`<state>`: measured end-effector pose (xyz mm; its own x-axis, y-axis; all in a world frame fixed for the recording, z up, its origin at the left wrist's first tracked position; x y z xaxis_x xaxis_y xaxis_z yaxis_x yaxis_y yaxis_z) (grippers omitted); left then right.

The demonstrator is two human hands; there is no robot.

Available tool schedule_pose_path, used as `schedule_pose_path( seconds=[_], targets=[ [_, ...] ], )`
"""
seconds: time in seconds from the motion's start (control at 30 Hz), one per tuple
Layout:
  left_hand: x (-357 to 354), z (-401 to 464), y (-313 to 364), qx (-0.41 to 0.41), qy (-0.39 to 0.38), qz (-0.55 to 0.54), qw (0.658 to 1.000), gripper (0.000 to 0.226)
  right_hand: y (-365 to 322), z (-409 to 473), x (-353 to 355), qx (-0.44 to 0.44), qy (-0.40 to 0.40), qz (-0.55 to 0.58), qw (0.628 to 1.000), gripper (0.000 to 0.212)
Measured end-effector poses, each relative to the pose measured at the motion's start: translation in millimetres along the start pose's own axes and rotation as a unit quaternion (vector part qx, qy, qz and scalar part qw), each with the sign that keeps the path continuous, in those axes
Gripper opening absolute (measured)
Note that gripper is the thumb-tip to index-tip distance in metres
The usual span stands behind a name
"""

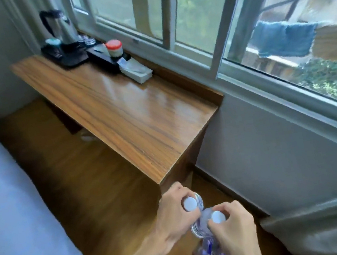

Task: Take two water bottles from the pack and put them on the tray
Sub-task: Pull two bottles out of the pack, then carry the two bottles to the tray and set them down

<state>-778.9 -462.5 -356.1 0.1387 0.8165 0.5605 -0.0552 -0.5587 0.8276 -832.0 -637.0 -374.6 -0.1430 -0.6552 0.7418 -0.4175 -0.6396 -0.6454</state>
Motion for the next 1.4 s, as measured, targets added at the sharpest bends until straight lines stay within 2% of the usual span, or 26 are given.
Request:
schedule_pose_path(
  seconds=[0.17, 0.3, 0.53, 0.63, 0.83, 0.93, 1.17, 1.4],
  targets=[
    [89, -8, -33, 0.045, 0.08, -0.019, 0.996, 0.02, -94, -4, -38, 0.087, -0.074, -0.029, 0.993, 0.014],
    [157, -8, -76, 0.078, 0.122, -0.019, 0.989, 0.018, -169, -8, -84, 0.138, -0.126, -0.05, 0.981, 0.014],
    [275, 14, -151, 0.11, 0.195, -0.007, 0.975, 0.021, -296, 9, -169, 0.197, -0.161, -0.03, 0.967, 0.016],
    [327, 34, -175, 0.123, 0.22, 0.009, 0.968, 0.025, -346, 19, -216, 0.218, -0.229, -0.056, 0.947, 0.012],
    [422, 95, -224, 0.148, 0.253, 0.036, 0.955, 0.024, -457, 51, -282, 0.287, -0.21, -0.034, 0.934, 0.014],
    [467, 133, -249, 0.151, 0.273, 0.047, 0.949, 0.025, -516, 76, -314, 0.339, -0.169, -0.056, 0.924, 0.022],
    [568, 230, -313, 0.164, 0.306, 0.082, 0.934, 0.025, -634, 147, -406, 0.379, -0.177, -0.037, 0.908, 0.021],
    [663, 324, -347, 0.164, 0.32, 0.101, 0.928, 0.024, -747, 210, -463, 0.404, -0.186, -0.024, 0.895, 0.021]
  ],
)
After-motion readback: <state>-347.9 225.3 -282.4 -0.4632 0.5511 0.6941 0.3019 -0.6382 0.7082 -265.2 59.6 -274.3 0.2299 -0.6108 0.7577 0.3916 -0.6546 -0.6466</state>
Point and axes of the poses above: each hand's wrist, its own z-axis towards the middle knuckle, its own x-axis out of the back of the hand, y = z × x, the point moved 10 cm from there along z, towards the middle knuckle, and after that the axes turned 2 degrees about y, right-handed, at the moved point
